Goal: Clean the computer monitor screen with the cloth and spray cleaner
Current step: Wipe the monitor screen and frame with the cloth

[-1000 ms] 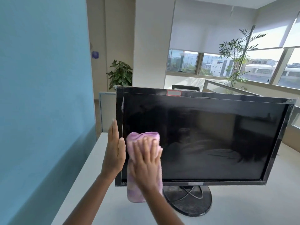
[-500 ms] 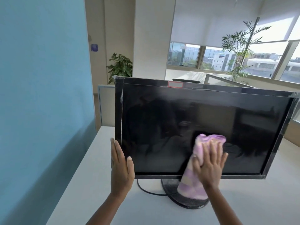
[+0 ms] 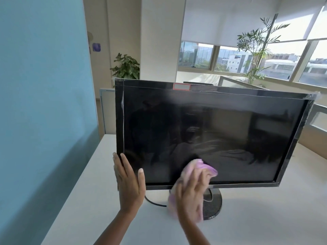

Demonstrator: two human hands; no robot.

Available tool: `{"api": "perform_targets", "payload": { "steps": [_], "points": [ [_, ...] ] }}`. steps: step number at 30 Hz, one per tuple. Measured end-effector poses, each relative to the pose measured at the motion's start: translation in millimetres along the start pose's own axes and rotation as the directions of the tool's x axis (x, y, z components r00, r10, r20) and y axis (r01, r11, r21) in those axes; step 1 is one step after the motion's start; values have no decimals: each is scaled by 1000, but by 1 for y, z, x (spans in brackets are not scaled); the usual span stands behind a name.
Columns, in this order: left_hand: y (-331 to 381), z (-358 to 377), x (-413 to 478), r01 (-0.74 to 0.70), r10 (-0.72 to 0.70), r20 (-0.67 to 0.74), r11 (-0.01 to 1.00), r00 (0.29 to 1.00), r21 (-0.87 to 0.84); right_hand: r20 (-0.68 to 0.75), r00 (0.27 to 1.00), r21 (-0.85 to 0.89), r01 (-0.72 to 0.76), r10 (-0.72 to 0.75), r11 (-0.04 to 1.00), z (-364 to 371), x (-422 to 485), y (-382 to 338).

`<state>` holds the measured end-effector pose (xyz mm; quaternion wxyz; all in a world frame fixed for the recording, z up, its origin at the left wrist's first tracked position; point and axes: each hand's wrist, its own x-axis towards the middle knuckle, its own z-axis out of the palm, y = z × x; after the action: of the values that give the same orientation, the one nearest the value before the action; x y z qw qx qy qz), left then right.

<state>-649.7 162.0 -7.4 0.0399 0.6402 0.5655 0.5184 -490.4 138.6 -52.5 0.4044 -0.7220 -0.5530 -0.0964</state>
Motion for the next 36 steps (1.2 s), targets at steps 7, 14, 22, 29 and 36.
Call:
{"api": "perform_targets", "payload": {
  "steps": [7,14,22,29,36],
  "points": [
    [3,11,-9,46,-45,-29,996,999,70,209,822,-137,561,-530,816,33,-40,-44],
    [18,19,-34,-201,183,110,964,977,175,326,680,-307,733,-656,607,9,-9,-1],
    [51,56,-69,-437,360,350,884,865,169,126,730,-240,679,-672,693,-29,12,98],
    [84,88,-84,-473,396,346,864,851,175,49,824,-277,554,-564,785,-70,33,172],
    [115,108,-94,-437,360,347,882,866,176,160,962,-266,257,-221,929,-121,51,222]
  ]
}}
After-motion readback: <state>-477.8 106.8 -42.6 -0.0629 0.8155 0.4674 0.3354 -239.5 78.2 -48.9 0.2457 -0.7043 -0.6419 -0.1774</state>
